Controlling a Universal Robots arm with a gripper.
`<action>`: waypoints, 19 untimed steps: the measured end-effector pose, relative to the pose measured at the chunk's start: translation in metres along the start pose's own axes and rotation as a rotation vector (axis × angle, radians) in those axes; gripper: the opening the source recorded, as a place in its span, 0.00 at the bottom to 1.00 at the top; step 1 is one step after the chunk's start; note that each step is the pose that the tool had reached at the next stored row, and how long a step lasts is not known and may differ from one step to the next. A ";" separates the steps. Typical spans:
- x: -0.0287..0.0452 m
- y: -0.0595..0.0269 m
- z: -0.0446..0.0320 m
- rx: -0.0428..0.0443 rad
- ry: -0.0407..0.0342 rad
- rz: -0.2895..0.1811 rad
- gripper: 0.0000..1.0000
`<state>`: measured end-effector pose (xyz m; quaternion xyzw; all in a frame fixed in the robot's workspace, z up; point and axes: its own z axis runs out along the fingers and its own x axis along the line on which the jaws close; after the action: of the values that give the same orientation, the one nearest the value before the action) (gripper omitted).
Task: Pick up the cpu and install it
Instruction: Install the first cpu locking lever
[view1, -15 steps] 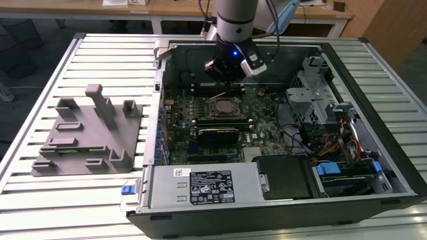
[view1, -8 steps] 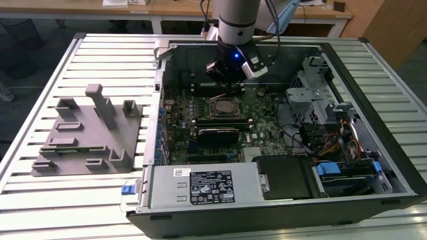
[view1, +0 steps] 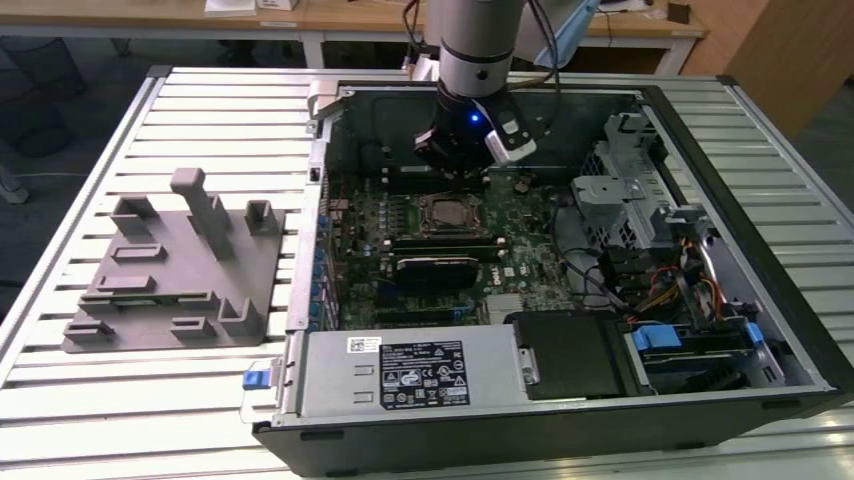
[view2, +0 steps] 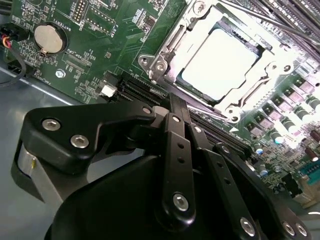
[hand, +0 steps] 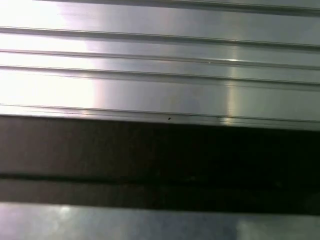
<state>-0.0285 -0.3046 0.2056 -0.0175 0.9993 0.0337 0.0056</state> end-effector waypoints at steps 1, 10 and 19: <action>-0.0003 -0.0001 0.0012 0.0000 0.0003 0.000 0.11; -0.0023 -0.0005 0.0058 0.0000 0.0028 0.000 0.11; -0.0025 -0.0004 0.0041 0.0125 0.0033 0.000 0.11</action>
<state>-0.0259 -0.3046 0.2015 -0.0175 0.9995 0.0274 0.0040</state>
